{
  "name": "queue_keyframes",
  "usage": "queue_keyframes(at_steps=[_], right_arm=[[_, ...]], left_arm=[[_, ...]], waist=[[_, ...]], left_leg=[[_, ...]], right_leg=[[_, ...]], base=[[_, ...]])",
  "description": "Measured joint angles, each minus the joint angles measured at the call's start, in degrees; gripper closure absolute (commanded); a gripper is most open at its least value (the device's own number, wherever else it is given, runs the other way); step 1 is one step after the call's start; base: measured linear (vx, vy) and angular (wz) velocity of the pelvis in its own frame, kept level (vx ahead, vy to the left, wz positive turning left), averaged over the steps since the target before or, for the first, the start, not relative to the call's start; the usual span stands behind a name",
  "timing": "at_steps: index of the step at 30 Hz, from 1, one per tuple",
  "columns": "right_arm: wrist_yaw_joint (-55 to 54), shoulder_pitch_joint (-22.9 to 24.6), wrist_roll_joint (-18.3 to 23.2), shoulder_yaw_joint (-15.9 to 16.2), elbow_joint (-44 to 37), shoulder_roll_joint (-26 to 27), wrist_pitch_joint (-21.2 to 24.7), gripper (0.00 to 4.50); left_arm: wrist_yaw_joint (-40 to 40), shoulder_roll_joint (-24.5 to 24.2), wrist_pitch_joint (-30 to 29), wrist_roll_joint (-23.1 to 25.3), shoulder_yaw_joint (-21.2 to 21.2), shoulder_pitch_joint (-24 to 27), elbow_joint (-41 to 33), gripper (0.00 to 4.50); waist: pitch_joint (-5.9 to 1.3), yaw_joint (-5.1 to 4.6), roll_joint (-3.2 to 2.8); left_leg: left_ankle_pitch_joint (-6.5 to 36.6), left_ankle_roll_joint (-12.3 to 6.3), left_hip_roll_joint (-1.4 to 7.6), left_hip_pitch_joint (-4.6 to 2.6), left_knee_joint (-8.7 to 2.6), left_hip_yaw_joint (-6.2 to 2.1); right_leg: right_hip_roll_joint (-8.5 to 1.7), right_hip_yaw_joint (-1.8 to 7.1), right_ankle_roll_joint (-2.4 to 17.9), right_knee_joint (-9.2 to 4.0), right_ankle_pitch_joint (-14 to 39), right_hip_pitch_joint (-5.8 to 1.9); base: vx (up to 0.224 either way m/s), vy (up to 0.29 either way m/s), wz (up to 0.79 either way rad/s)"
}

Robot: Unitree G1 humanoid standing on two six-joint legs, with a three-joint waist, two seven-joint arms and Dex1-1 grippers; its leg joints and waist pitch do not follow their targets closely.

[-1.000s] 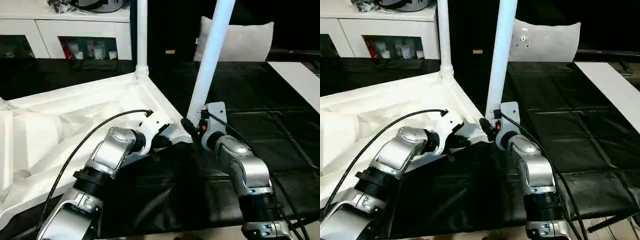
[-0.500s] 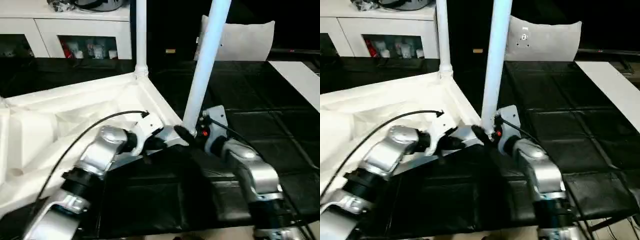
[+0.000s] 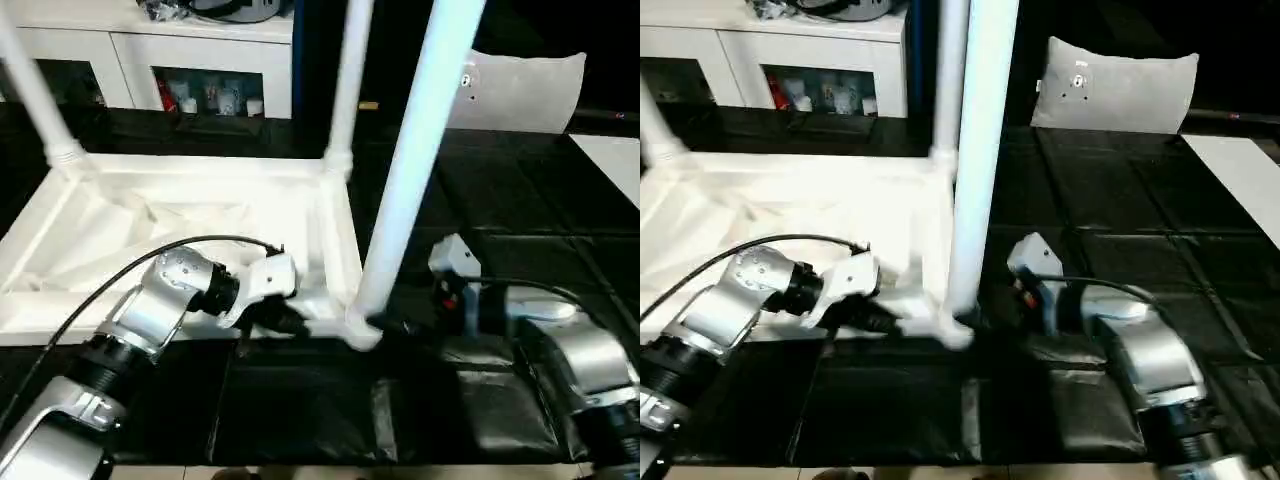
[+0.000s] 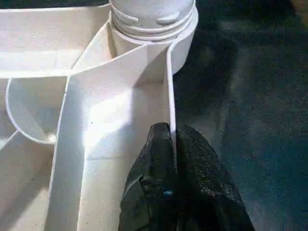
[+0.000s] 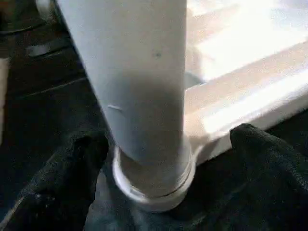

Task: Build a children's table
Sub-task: Rotate leg to tighten

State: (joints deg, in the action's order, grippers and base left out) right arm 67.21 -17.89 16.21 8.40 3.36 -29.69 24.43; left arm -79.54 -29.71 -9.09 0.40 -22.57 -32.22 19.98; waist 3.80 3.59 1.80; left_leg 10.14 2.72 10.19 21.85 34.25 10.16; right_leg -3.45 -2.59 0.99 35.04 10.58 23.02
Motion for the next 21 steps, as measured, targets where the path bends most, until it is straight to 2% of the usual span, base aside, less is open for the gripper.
queue_keyframes(at_steps=[4,10,14,15,17,19,21], right_arm=[[4.6,-0.4,1.7,1.4,0.3,-0.5,0.3,0.58],[8.1,-1.4,1.8,3.3,1.8,-0.9,0.0,1.06],[9.0,-1.8,2.2,3.3,1.8,-1.0,-0.2,1.29],[9.1,-1.9,2.2,3.3,1.8,-1.0,-0.2,1.51],[9.1,-1.9,2.2,3.4,1.9,-0.9,-0.4,1.61],[9.5,-1.9,2.2,3.4,1.9,-0.9,-0.7,1.93],[9.7,-1.9,2.3,3.4,1.9,-0.9,-0.7,2.02]], left_arm=[[-2.7,-0.8,1.7,-0.5,-0.7,0.0,0.0,4.50],[-4.3,-0.7,3.4,-0.7,-1.7,0.0,0.0,4.50],[-4.6,-0.7,3.8,-0.7,-1.7,0.0,0.0,4.50],[-4.6,-0.7,3.9,-0.7,-1.7,0.0,0.0,4.50],[-4.6,-0.7,4.2,-0.7,-1.7,0.0,0.1,4.50],[-4.6,-0.6,4.4,-0.7,-1.7,0.0,0.2,4.50],[-4.6,-0.6,4.4,-0.7,-1.7,0.0,0.2,4.50]], waist=[[-0.01,0.15,0.01],[0.00,0.14,0.06],[0.00,0.13,0.06],[0.00,0.14,0.06],[0.00,0.15,0.07],[0.00,0.15,0.07],[0.00,0.15,0.07]], left_leg=[[0.0,0.00,0.02,0.00,0.02,-0.01],[0.0,-0.01,0.03,0.04,0.12,-0.01],[0.0,-0.01,0.04,0.03,0.14,-0.01],[0.0,-0.01,0.04,0.04,0.14,-0.01],[0.0,-0.01,0.04,0.05,0.15,0.00],[0.0,-0.01,0.04,0.05,0.16,0.00],[0.0,-0.01,0.04,0.05,0.17,-0.01]], right_leg=[[0.00,-0.03,0.0,0.06,0.0,0.00],[-0.01,-0.03,0.0,0.11,0.0,0.01],[-0.01,-0.04,0.0,0.14,0.0,0.01],[-0.01,-0.04,0.0,0.14,0.0,0.01],[-0.01,-0.03,0.0,0.13,0.0,0.01],[-0.01,-0.04,0.0,0.14,0.0,0.02],[-0.01,-0.04,0.0,0.15,0.0,0.02]], base=[[0.000,0.000,0.00],[0.000,0.000,0.00],[0.000,0.000,0.00],[0.000,0.000,0.00],[0.000,0.000,0.00],[0.000,0.000,0.00],[0.000,0.000,0.00]])
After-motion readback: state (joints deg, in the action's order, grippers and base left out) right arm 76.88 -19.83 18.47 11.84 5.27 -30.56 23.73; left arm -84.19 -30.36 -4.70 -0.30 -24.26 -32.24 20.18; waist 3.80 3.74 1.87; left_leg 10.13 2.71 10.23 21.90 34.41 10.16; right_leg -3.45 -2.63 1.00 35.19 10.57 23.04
